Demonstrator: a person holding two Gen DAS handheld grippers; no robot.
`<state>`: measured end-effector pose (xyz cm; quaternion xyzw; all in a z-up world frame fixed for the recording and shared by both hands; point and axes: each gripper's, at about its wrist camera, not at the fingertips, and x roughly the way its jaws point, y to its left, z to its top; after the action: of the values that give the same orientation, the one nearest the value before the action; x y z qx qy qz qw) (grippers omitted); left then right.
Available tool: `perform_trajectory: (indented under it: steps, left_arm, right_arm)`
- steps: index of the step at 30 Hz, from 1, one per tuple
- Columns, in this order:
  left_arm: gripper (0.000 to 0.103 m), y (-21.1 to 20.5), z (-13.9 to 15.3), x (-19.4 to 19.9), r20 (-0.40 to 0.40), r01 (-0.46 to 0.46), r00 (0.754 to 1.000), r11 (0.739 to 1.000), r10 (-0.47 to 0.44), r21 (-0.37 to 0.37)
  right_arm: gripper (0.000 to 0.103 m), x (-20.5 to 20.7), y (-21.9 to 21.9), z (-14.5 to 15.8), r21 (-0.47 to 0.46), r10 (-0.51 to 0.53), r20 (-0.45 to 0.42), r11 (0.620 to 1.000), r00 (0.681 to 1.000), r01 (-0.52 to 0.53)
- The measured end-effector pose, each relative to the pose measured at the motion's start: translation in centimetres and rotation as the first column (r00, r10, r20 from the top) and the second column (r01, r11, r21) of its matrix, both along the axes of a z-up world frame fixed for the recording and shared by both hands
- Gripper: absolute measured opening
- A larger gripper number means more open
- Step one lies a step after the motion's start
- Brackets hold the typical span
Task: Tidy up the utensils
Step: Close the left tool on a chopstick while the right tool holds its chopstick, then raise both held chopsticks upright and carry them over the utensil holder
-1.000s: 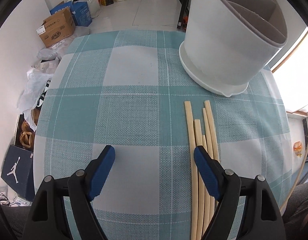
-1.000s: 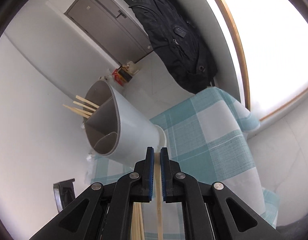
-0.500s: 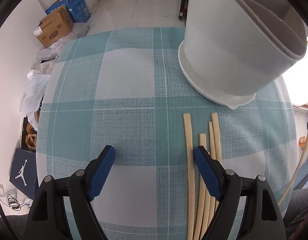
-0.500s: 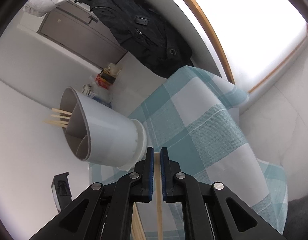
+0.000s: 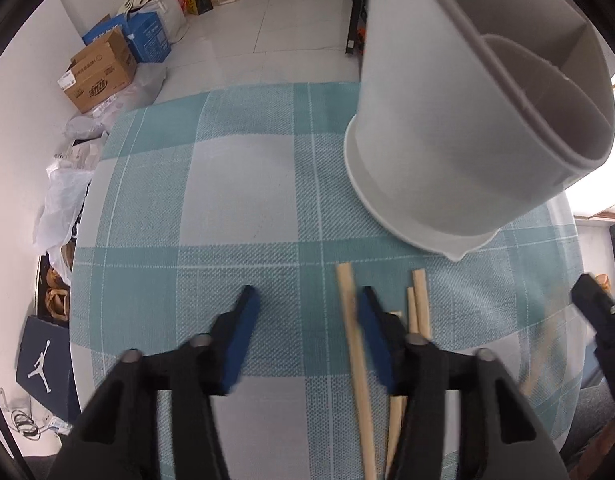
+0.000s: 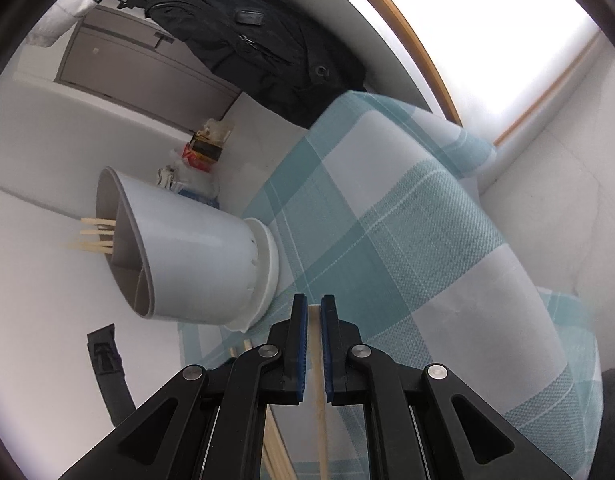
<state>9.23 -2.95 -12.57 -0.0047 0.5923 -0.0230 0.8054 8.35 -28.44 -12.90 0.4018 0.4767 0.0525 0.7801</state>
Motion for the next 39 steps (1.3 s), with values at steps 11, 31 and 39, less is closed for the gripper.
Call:
perform_trajectory:
  steps: [11, 31, 39]
  left_arm:
    - [0.002, 2.0, 0.0, -0.3, 0.014, 0.022, 1.000, 0.993, -0.020, -0.120]
    - [0.003, 4.1, -0.5, 1.0, -0.051, 0.014, 0.998, 0.970, -0.027, -0.245]
    - [0.003, 4.1, -0.9, 2.2, -0.050, 0.039, 0.998, 0.982, -0.049, -0.183]
  right_arm:
    - [0.008, 0.6, 0.3, 0.0, -0.115, 0.062, -0.073, 0.991, 0.995, -0.070]
    - [0.017, 4.0, 7.7, 1.1, -0.570, 0.292, -0.222, 0.735, 0.930, -0.367]
    - [0.005, 3.5, 5.2, 1.2, -0.468, 0.237, -0.152, 0.838, 0.960, -0.281]
